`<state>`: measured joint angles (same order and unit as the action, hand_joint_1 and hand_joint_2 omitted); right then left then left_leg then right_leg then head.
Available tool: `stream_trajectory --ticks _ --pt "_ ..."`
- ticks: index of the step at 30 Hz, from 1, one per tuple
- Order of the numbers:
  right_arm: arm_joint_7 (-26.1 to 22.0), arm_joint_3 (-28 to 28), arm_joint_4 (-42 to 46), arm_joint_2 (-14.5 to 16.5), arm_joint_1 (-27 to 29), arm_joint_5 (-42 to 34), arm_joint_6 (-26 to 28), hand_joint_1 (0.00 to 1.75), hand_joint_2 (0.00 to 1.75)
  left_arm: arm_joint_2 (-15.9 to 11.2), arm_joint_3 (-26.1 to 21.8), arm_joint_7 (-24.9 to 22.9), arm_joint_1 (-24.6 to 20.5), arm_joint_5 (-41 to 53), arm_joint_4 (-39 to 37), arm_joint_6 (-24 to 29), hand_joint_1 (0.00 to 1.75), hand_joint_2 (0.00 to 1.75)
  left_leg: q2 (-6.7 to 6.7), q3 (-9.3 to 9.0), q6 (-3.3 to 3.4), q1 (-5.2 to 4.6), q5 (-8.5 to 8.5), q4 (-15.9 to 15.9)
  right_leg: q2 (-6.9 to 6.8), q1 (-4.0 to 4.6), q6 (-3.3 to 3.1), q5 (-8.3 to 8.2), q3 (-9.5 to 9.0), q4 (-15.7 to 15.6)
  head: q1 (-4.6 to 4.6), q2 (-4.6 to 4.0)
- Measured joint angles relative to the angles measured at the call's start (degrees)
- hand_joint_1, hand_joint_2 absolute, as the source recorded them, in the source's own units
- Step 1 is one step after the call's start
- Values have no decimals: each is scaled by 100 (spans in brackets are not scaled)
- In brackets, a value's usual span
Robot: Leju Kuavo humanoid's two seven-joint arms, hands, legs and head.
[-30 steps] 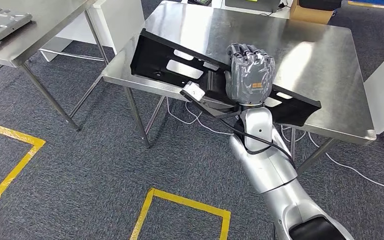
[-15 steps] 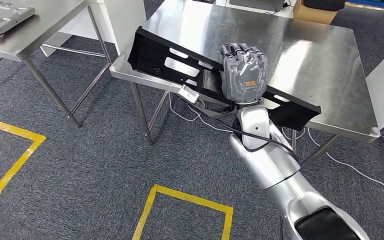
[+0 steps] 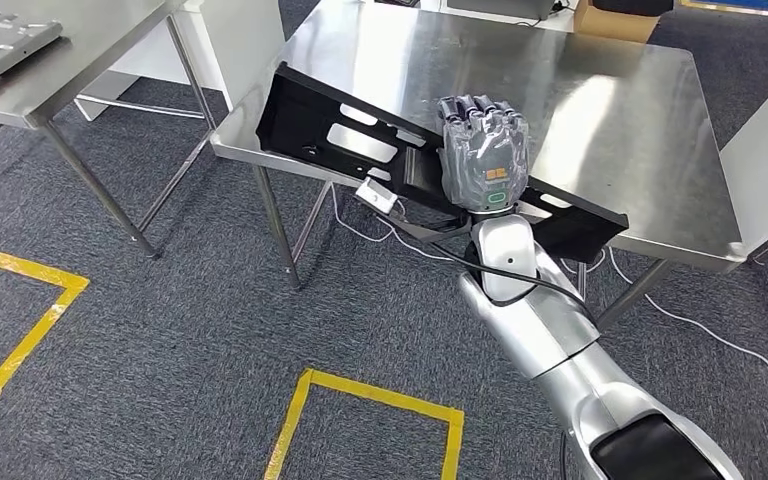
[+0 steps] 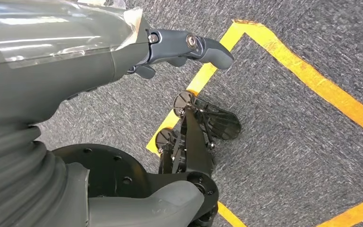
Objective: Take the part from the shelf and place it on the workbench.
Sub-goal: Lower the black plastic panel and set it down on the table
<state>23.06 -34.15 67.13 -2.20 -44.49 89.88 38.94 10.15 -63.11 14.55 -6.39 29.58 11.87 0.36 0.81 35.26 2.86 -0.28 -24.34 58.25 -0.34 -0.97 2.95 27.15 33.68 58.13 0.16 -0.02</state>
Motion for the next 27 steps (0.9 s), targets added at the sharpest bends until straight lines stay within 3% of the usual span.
stream_trajectory --ticks 2,4,6,8,10,11,13,14,17,19,21,24,25,27 --pt "56 -28 0 -34 14 0 -6 175 175 -2 -3 -25 5 19 1 15 0 175 7 5 -72 0 7 31 13 6 -161 -20 -17 -22 -9 0" --pt "83 -47 4 -67 21 1 -8 175 175 -6 -8 -42 8 42 2 22 0 175 -10 35 -134 21 -61 147 32 -26 -234 -59 -95 -38 -18 0" --pt "86 -61 7 -80 21 2 -8 175 175 -10 -15 -46 6 51 2 22 0 175 -31 275 -207 54 -289 603 45 -38 -279 -48 -167 -49 -28 0" --pt "87 -75 6 -89 39 2 -8 175 175 -9 -19 -52 10 56 1 21 0 175 -38 684 -262 82 -528 1272 61 -19 -324 -15 -194 -47 -34 0" --pt "85 -95 6 -96 71 2 -8 175 175 -9 -20 -66 19 58 0 21 0 175 -37 890 -273 97 -458 1441 93 -2 -351 29 -238 -45 -36 0" --pt "78 -104 7 -96 83 2 -8 175 175 -9 -20 -73 23 58 0 21 0 175 -38 836 -261 99 -270 1223 110 2 -353 58 -275 -46 -36 0" --pt "61 -117 8 -86 92 2 -8 175 175 -16 -23 -83 24 58 1 22 0 175 -57 542 -203 91 164 489 136 8 -337 125 -359 -58 -32 0" --pt "52 -120 8 -80 88 2 -7 175 175 -22 -24 -86 21 58 1 22 0 175 -73 421 -166 73 255 198 145 11 -322 153 -383 -68 -28 0" --pt "7 -120 6 -67 98 1 3 175 175 -34 -27 -98 16 52 1 27 0 175 -98 283 -51 5 214 -56 157 33 -229 173 -426 -66 -36 0" --pt "-34 -111 3 -66 106 1 10 175 175 -31 -28 -107 22 49 0 35 0 175 -96 161 11 13 212 -125 140 50 -161 197 -418 69 -36 0" --pt "-53 -100 0 -67 82 1 12 175 175 -28 -28 -112 14 45 1 39 0 175 -95 54 63 30 183 -168 114 42 -151 324 -130 562 -29 0" --pt "-55 -97 -16 -68 107 1 13 175 175 -28 -28 -116 9 41 2 40 0 175 -103 -34 97 31 87 -169 105 18 -154 597 551 1488 -24 0" --pt "-55 -96 -26 -72 127 0 13 175 175 -25 -28 -118 16 41 1 40 0 175 -109 -80 86 35 45 -169 103 7 -117 584 660 1527 -21 0" --pt "-55 -91 -40 -77 148 0 13 175 175 -17 -29 -119 30 41 0 40 0 175 -118 -207 38 51 -54 -165 83 -29 19 235 576 993 -20 0"
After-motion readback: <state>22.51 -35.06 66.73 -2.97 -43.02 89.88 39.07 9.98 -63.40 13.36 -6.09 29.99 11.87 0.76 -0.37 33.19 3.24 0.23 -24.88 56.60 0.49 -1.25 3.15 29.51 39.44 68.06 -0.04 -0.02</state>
